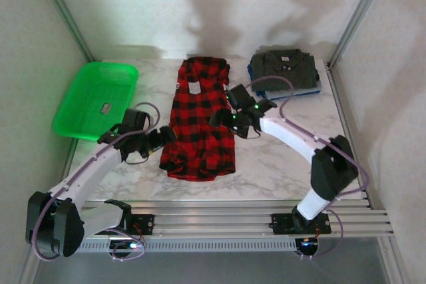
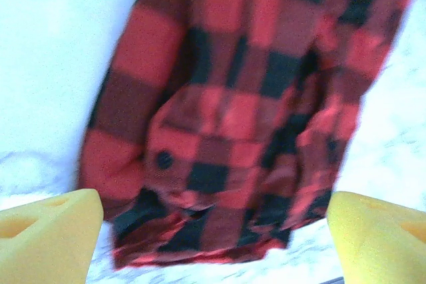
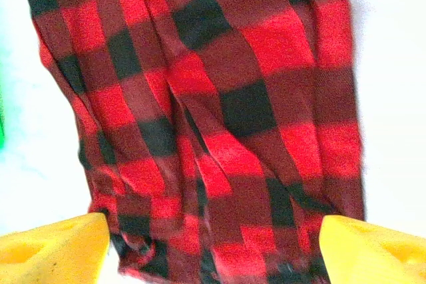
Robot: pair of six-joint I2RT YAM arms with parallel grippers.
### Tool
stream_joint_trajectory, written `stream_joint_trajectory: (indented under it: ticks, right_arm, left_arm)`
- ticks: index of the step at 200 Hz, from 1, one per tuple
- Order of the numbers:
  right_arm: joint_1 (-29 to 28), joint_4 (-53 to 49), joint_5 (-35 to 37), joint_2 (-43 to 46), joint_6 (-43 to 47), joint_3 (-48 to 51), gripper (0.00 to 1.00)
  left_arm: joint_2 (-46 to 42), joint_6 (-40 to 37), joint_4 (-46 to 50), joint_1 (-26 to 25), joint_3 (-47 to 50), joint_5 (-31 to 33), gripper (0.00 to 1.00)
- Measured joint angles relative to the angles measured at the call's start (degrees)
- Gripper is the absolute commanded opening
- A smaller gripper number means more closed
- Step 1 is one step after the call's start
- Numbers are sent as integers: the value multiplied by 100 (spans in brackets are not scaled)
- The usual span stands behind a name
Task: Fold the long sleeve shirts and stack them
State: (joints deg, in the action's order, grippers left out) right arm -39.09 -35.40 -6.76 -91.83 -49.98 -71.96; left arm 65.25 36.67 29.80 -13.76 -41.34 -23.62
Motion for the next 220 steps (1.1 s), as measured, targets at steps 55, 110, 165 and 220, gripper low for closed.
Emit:
stream_joint_trajectory:
  ticks: [55,110,165,220]
  right_arm:
    - [-15,81,-315,629,-555,2002,84]
    - [-157,599,-428,442,-863,2267,83]
    - [-332,824,-476,-105,-1014,2083,81]
    - [-457,382,-262,-457,-1102,1672,75]
  left_arm:
    - [214,-94,-341,15,697,-164,86]
    - [673,-90,-955,-4,717,-302,85]
    - [1032,-83,-1259,-138,835,-345,84]
    - [1473,-48,-1464,-448,601,-361,76]
